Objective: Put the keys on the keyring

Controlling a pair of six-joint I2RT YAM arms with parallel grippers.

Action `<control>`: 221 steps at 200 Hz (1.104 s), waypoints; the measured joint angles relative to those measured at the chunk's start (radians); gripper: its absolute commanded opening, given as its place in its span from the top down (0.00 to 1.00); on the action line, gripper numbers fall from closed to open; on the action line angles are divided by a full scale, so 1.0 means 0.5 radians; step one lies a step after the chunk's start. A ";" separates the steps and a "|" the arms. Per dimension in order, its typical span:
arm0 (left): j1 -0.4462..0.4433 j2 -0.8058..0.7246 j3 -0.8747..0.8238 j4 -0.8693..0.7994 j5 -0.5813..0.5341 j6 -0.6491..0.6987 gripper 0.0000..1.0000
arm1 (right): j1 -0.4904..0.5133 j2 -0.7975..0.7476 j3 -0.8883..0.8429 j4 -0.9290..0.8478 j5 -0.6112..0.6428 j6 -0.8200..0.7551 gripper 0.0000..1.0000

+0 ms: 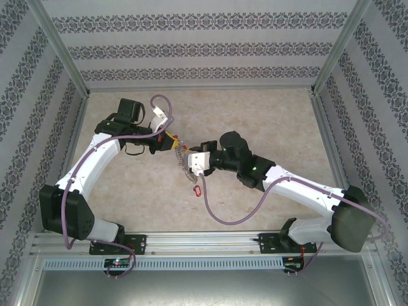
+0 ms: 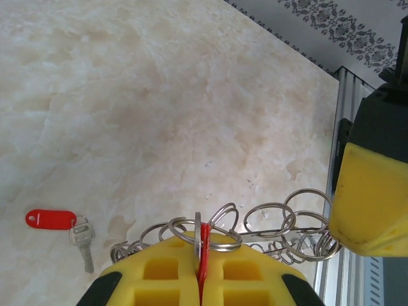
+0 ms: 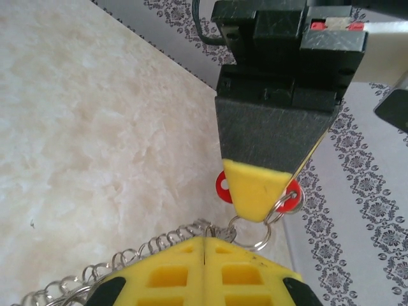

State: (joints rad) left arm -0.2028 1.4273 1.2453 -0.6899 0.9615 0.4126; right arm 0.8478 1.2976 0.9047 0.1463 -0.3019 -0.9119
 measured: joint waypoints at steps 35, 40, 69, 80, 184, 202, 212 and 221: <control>0.000 0.053 0.014 -0.018 0.169 0.066 1.00 | -0.018 0.043 0.020 -0.005 0.010 -0.047 1.00; 0.000 0.054 0.014 -0.020 0.185 0.064 1.00 | -0.024 0.048 0.020 -0.010 0.011 -0.060 1.00; 0.000 0.043 0.039 -0.042 0.222 0.049 1.00 | -0.076 0.055 0.020 -0.015 0.019 -0.113 1.00; 0.000 0.027 0.050 -0.048 0.222 0.040 1.00 | -0.093 0.055 0.019 -0.013 0.018 -0.122 1.00; 0.000 -0.079 0.129 -0.103 0.195 -0.098 1.00 | -0.108 0.093 -0.042 0.140 0.105 -0.224 1.00; 0.000 -0.095 0.129 -0.103 0.171 -0.128 1.00 | -0.108 0.088 -0.065 0.183 0.125 -0.227 0.96; 0.000 -0.106 0.129 -0.102 0.163 -0.153 1.00 | -0.108 0.086 -0.072 0.212 0.143 -0.228 0.93; 0.000 -0.119 0.129 -0.102 0.151 -0.174 1.00 | -0.108 0.084 -0.085 0.244 0.159 -0.227 0.86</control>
State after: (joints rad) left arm -0.2028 1.3678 1.3098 -0.7410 1.0370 0.3256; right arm 0.7940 1.3396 0.8623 0.2684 -0.2226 -1.0252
